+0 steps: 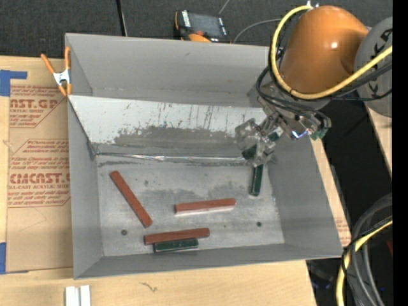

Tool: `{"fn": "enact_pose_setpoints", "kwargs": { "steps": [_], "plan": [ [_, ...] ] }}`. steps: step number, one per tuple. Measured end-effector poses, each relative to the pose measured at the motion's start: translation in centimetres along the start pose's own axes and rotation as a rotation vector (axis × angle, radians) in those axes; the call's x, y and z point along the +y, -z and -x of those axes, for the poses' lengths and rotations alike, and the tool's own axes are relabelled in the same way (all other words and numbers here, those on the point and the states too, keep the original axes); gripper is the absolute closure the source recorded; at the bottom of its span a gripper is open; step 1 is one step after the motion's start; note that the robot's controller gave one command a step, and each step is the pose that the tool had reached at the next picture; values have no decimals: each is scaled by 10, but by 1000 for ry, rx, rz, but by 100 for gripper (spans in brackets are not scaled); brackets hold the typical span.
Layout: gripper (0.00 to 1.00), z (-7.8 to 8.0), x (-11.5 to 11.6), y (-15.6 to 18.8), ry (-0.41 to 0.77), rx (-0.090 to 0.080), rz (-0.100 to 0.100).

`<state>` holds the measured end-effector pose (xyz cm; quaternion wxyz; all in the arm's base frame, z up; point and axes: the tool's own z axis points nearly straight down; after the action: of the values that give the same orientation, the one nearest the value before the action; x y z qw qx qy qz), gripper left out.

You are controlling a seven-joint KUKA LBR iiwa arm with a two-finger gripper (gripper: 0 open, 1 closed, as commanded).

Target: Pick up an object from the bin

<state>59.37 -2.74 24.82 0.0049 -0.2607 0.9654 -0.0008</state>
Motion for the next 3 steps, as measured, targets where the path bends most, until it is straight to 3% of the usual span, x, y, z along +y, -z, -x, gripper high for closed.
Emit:
{"fn": "enact_pose_setpoints", "kwargs": {
  "steps": [1, 2, 3],
  "plan": [
    [0, -1, 0, -3, -2, 5, 4],
    [0, -38, 13, -125, -84, 15, 9],
    [0, -45, 70, -181, -38, 14, 11]
  ]
}}
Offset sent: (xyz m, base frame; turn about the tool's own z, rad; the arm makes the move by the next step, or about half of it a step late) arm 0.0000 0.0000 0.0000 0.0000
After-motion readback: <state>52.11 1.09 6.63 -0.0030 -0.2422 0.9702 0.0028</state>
